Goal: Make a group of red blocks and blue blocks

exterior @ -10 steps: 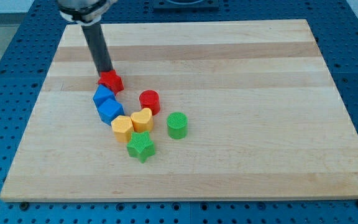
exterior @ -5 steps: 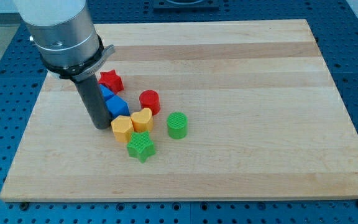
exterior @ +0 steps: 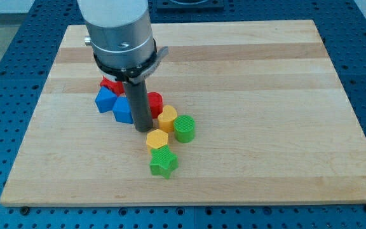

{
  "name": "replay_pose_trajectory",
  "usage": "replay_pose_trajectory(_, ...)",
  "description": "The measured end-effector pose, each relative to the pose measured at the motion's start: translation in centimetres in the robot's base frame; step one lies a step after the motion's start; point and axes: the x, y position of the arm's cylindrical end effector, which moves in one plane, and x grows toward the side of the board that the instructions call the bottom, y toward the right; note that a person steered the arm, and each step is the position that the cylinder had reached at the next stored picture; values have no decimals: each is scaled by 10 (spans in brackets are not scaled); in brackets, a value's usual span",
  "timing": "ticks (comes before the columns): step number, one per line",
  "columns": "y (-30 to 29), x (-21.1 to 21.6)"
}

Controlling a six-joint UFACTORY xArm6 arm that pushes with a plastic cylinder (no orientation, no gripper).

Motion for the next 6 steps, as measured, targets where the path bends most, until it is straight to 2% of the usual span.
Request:
replay_pose_trajectory(2,-48,-15)
replay_pose_trajectory(4,-55,-20)
replay_pose_trajectory(6,-55,-48)
